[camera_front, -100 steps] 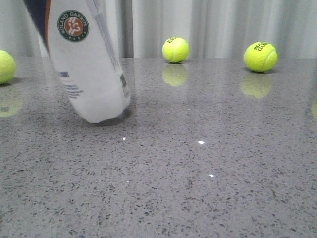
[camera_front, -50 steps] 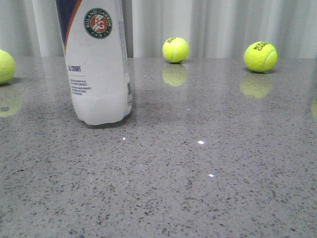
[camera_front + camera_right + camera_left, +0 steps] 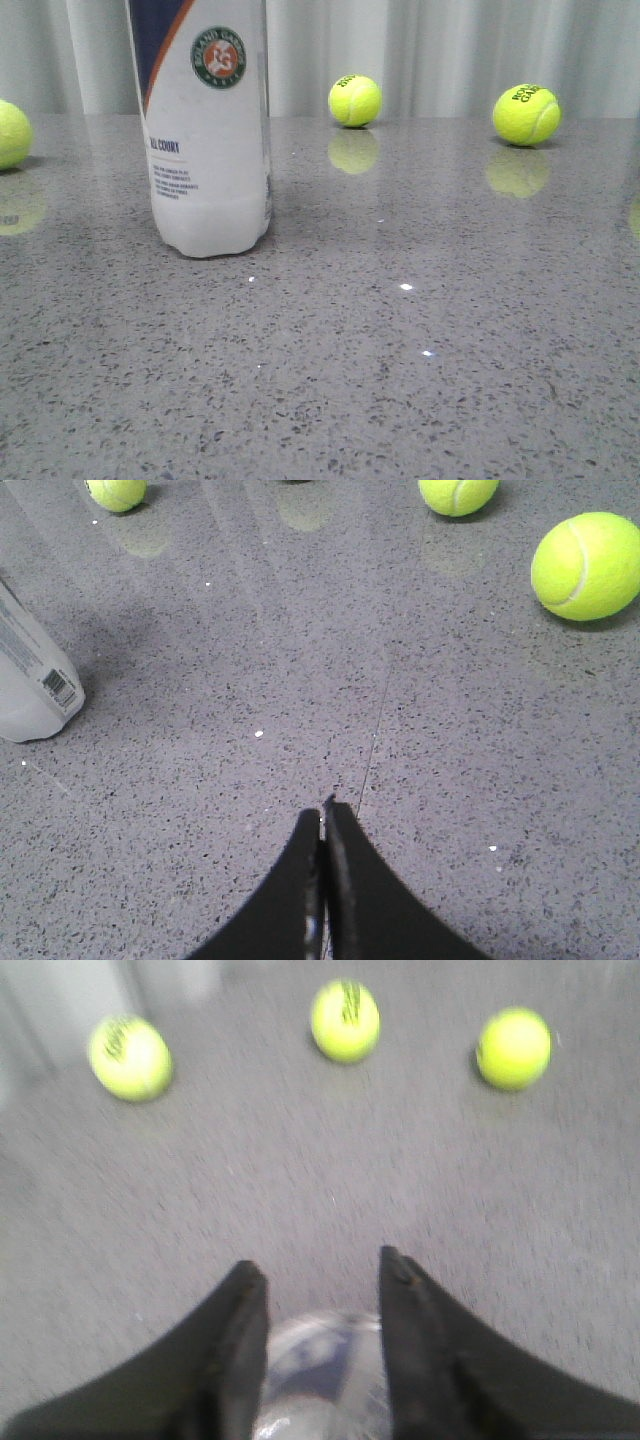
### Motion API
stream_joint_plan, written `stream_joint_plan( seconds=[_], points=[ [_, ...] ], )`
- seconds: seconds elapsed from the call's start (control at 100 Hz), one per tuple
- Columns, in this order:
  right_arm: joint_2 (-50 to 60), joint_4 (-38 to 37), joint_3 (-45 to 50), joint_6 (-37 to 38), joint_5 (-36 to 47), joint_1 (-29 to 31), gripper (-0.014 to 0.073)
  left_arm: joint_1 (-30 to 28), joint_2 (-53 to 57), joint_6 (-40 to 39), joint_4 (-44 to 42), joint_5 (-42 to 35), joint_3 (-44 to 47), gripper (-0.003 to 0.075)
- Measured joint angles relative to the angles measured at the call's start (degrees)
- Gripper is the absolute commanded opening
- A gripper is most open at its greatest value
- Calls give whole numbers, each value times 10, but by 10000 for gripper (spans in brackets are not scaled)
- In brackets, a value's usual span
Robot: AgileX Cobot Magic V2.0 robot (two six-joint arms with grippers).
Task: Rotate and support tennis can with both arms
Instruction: 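Lower the upright can onto the table with the left gripper, then release the can and withdraw the left gripper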
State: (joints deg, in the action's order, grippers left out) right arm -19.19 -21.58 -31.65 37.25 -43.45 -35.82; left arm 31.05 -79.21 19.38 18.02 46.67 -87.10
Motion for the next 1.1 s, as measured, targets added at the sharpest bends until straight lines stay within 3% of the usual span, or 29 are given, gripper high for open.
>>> stream_joint_plan(
  seconds=[0.09,0.43,0.78,1.1],
  points=[
    [0,0,0,0,0,0,-65,0,48,0,2,-58,45,-21],
    [0,0,0,0,0,0,-65,0,237,3,6,-247,292,-21],
    [0,0,0,0,0,0,-65,0,375,5,14,-327,495,-21],
    [0,0,0,0,0,0,-65,-4,458,4,18,-353,603,-21]
  ],
)
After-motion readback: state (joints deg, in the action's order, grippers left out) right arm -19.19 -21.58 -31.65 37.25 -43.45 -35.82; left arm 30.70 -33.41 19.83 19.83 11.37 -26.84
